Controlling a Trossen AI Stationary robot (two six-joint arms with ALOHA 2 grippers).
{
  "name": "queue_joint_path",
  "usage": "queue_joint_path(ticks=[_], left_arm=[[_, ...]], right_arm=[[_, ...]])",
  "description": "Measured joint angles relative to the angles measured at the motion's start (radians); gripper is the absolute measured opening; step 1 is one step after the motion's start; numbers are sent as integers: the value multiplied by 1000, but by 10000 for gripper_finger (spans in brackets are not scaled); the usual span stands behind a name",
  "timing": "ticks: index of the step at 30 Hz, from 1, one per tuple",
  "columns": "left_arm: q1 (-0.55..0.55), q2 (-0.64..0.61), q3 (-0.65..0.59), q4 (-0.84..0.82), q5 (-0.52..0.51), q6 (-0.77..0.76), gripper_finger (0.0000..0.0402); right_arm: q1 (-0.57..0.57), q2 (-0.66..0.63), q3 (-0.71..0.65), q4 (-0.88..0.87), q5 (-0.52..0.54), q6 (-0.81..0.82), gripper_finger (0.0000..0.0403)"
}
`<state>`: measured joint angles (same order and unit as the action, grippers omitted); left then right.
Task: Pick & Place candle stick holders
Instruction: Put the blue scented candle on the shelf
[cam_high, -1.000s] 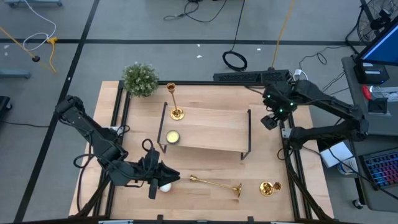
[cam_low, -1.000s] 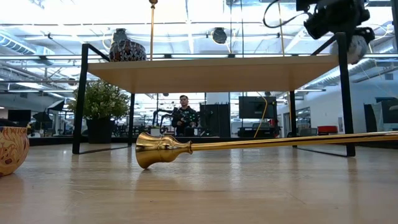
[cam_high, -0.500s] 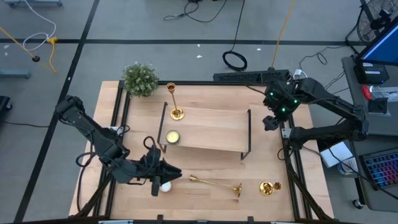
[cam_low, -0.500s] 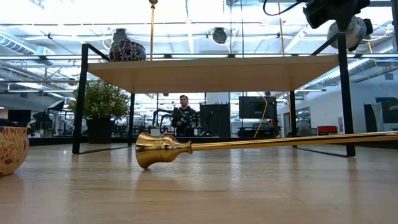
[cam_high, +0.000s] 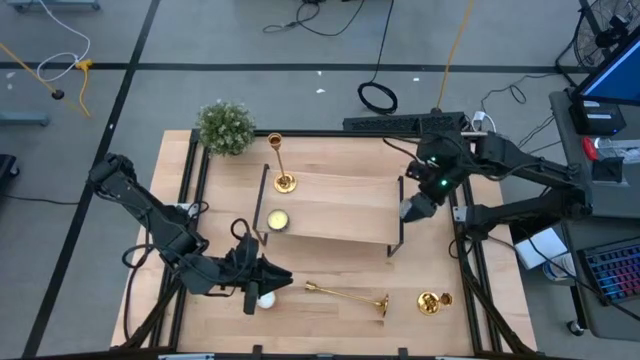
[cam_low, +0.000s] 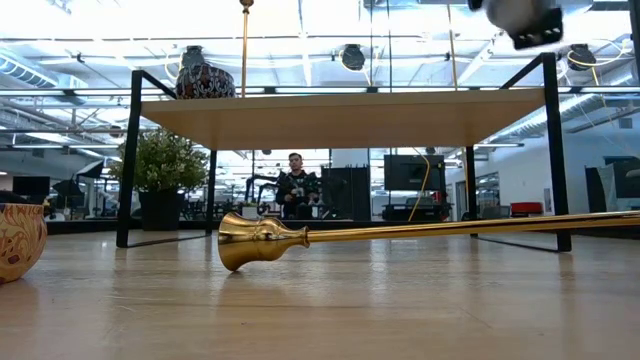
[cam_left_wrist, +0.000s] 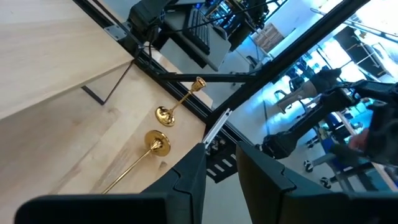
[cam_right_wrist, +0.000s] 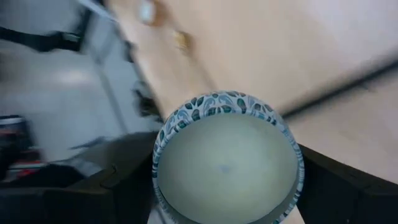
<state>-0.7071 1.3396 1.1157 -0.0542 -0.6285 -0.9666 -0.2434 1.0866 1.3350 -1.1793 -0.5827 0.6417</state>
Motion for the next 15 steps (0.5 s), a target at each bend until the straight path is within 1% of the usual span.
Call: queue_joint_path(ticks=[3, 7, 11, 13, 15], left_arm=[[0, 0, 0, 5, 0, -5, 93], [0, 0, 0, 34, -1, -2, 93], [11, 0, 0, 133, -15, 72, 93], [16, 2, 28, 132, -33, 118, 93], [20, 10, 78, 90, -59, 157, 93]], right_arm=[[52, 0, 0, 164, -23, 91, 303], [105, 1, 0, 416, -22, 211, 310], [139, 16, 0, 673, 3, 333, 303], [151, 31, 0, 773, 7, 370, 298], [159, 50, 0, 839, 7, 397, 299]])
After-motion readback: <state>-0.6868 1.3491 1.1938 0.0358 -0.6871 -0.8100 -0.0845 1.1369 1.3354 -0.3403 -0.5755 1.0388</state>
